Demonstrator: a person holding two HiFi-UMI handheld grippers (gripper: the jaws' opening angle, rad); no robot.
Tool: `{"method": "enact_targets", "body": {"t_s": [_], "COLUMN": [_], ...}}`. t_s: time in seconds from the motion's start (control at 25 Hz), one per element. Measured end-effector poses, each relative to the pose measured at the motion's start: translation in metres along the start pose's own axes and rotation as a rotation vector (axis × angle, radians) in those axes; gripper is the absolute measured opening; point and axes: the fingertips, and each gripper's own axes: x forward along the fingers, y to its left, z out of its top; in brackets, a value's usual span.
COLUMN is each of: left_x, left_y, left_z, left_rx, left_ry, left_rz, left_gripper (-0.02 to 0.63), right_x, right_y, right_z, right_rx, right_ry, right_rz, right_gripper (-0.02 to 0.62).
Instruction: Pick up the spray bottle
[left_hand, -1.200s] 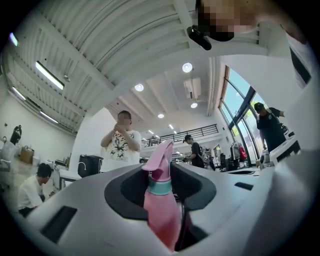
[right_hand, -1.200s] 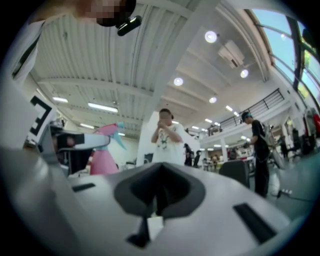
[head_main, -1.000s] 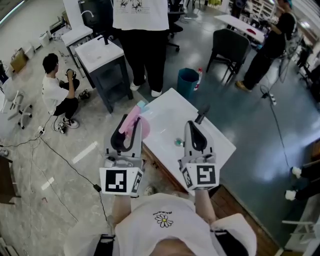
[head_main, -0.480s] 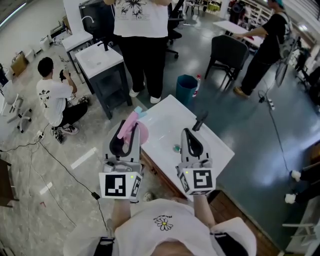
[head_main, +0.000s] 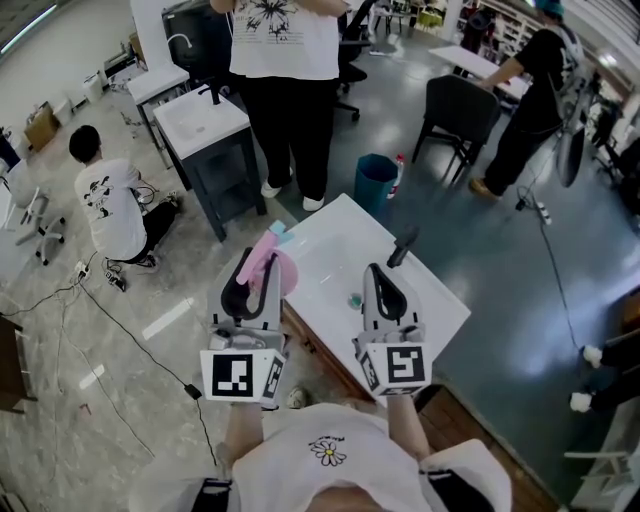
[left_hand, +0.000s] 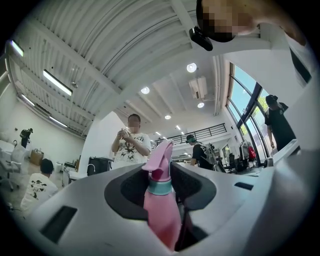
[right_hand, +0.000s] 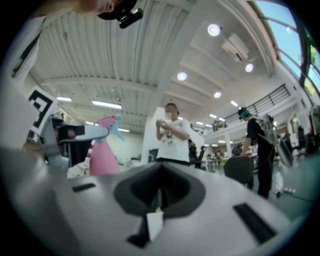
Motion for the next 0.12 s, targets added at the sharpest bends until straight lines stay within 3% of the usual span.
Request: {"method": "enact_targets", "body": {"t_s": [0.12], "left_x": [0.0004], "left_y": [0.0025], "left_z": [-0.0023], "left_rx": [-0.014], "left_ry": [0.012], "left_rz": [0.002], "left_gripper": [0.147], "right_x": [-0.0006], "right_y": [0.0018], "right_z": [0.0008], "right_rx": [-0.001], "right_ry": [0.009], "right_rz": [0.002], "right_gripper": [0.029]}}
